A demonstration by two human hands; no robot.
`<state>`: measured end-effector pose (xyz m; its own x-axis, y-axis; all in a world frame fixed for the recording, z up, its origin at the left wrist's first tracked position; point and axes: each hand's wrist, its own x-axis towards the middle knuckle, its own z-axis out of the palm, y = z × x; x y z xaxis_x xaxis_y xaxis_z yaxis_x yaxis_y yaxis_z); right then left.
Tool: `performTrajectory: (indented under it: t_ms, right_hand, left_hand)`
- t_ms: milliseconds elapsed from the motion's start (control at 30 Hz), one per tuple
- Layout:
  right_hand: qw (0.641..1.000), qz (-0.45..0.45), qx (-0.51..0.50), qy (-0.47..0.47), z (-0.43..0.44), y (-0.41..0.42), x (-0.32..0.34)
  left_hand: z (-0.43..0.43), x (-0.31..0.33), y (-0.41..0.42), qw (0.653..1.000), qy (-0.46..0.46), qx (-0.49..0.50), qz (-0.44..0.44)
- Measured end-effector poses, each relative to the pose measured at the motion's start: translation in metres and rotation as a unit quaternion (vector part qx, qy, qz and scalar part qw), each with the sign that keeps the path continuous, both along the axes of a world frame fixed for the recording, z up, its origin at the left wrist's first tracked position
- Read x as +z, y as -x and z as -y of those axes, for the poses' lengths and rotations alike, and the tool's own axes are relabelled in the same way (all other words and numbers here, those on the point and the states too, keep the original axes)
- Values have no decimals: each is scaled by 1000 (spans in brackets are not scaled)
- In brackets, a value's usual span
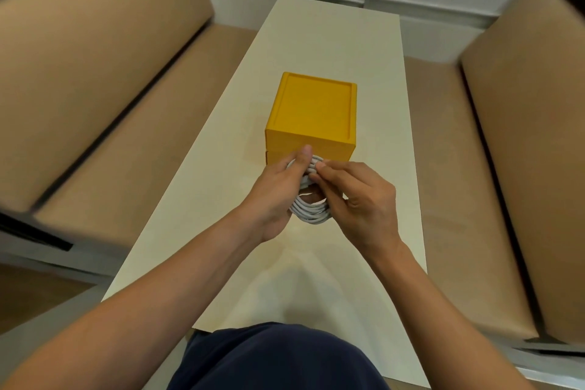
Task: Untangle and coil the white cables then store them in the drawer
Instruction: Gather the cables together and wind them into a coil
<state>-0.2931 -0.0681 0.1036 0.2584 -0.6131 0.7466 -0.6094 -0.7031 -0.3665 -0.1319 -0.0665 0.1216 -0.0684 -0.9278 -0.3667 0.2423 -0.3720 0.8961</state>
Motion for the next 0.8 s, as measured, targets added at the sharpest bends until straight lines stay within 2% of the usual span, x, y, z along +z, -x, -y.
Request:
performTrajectory:
  t_ms: [133, 233, 300, 433, 500, 600, 800]
  right_hand:
    - [999, -27, 4, -29, -6, -4, -16]
    - [997, -8, 19, -72, -7, -9, -19]
    - [996, 1, 28, -87, -6, -9, -18]
    - [999, -12, 19, -38, -4, -2, -13]
    - [997, 30, 12, -69, -3, -3, -10]
    - [993, 63, 8, -104, -1, -10, -8]
    - [994, 36, 40, -95, 0, -3, -12]
  left_hand:
    - [-3, -8, 0, 999, -16, 41, 26]
    - [-3, -8, -3, 997, -33, 64, 2]
    - [-3, -8, -5, 998, -34, 60, -11]
    - [-3, -3, -8, 1000, -10, 14, -14]
    - [-2, -2, -10, 1000, 5, -11, 8]
    - [0, -2, -9, 1000, 8, 3, 1]
    - [6, -3, -13, 1000, 0, 1, 15]
